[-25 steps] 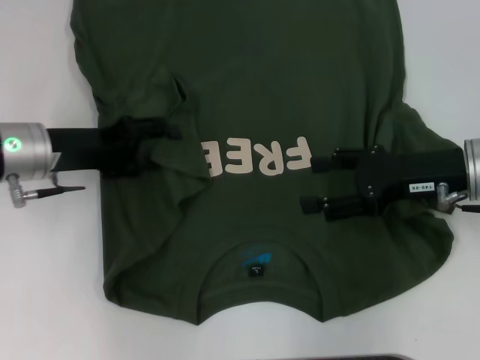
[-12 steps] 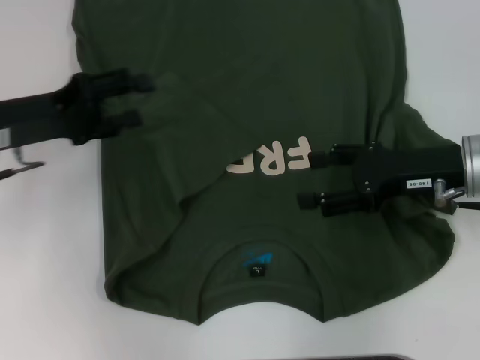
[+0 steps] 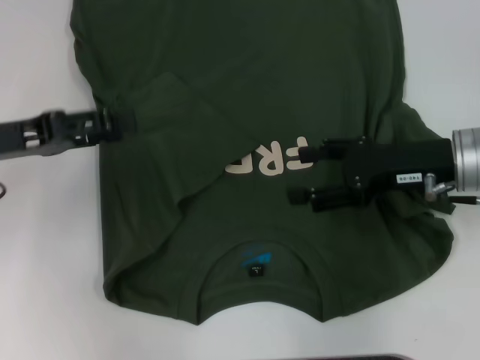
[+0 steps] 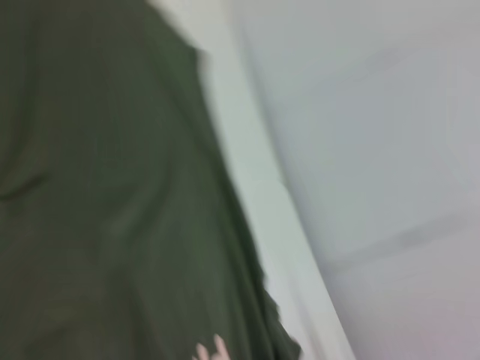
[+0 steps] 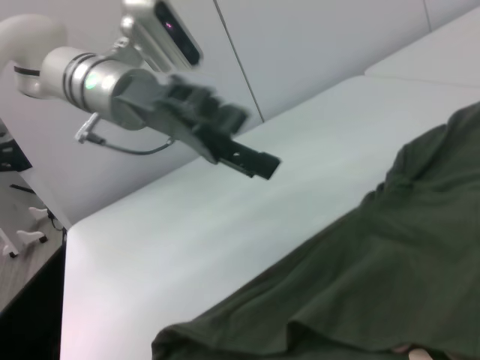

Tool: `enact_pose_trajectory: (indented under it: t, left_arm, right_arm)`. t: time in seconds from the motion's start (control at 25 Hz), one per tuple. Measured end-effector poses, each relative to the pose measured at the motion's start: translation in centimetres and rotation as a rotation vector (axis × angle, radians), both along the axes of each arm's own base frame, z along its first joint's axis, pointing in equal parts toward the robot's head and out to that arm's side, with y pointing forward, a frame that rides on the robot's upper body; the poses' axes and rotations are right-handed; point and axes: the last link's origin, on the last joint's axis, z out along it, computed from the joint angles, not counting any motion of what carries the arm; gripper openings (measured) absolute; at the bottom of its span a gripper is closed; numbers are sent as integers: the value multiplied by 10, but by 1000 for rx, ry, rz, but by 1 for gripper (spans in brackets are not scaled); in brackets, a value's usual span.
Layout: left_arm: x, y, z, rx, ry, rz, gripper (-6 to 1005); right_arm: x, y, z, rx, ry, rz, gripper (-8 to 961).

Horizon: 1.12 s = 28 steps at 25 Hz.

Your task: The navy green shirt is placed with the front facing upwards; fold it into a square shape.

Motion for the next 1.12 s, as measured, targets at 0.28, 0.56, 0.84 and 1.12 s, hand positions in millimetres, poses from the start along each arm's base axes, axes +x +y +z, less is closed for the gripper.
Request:
enact_pose_trajectory:
  t: [0.28,0.56,0.84,1.12]
  left_arm:
    - [-16,-55,-11,246,118,-445,764]
    - [-39,-93,-19,400,118,-490,765]
    - [-47,-110,-19,386,139,-508,765]
    - [-47,-109,-12,378,152,-515,765]
  right_arm:
    - [-11,8,-1,23,34,10,886]
    - [-23,16,11,102,178,-24,885]
    - [-9,15,30,15,172,-227,884]
    - [25,12,90,-111,114,-521,883]
